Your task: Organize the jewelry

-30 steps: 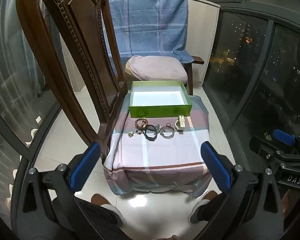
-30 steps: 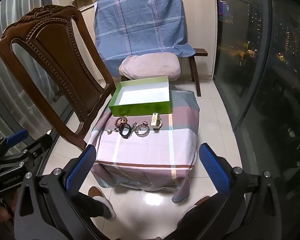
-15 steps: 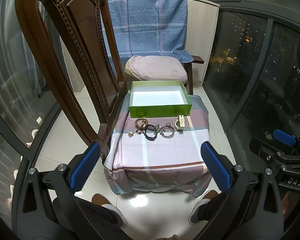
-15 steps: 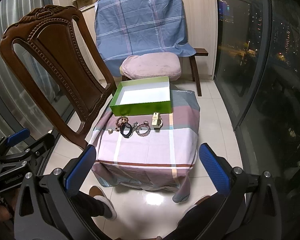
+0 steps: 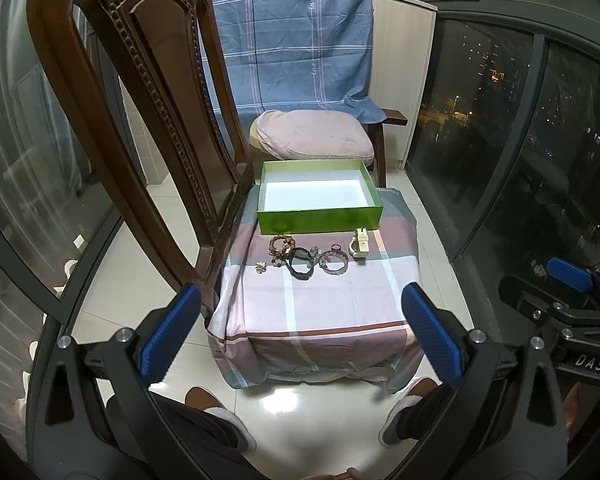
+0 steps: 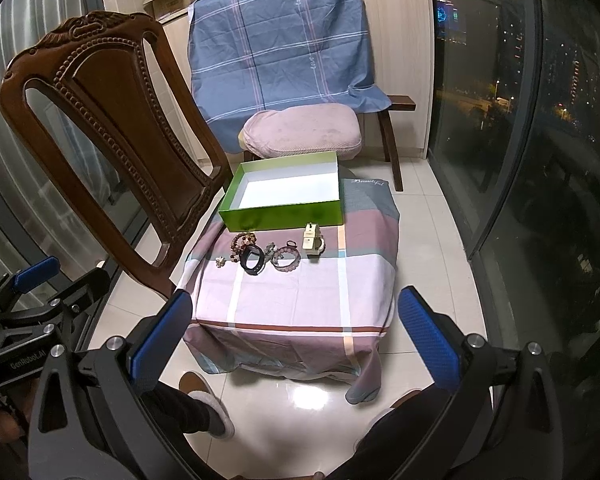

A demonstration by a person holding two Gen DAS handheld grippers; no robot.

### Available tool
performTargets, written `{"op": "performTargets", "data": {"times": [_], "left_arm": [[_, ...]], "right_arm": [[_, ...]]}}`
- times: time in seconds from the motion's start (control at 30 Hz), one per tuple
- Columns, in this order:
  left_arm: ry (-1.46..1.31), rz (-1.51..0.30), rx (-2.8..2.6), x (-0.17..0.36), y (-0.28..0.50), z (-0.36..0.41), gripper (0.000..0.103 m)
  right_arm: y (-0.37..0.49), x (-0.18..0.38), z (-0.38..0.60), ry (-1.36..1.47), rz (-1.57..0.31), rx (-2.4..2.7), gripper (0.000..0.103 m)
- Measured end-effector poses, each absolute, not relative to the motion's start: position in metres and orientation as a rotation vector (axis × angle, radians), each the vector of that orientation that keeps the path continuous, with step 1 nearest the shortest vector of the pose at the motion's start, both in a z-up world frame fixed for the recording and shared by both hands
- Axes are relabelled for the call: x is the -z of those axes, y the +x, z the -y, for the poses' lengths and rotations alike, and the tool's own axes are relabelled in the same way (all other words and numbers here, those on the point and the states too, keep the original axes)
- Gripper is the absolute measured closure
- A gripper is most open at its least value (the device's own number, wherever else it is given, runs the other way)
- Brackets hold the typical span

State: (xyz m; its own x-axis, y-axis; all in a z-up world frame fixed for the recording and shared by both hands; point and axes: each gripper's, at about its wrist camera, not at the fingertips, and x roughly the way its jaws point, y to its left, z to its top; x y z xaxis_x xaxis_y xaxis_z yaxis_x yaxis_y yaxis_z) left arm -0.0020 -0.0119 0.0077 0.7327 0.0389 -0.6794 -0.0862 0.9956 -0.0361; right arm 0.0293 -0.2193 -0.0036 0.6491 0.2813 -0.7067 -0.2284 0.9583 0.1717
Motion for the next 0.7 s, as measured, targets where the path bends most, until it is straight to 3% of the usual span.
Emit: {"op": "performTargets", "data": {"times": [0.7], "left_arm": [[-0.064,-0.739,-0.07,-0.008,-0.003,0.0123,0.004]], "right_arm": [[0.0286,0.0048,0.2208,0.074,-0.813,-0.289,0.003]]}}
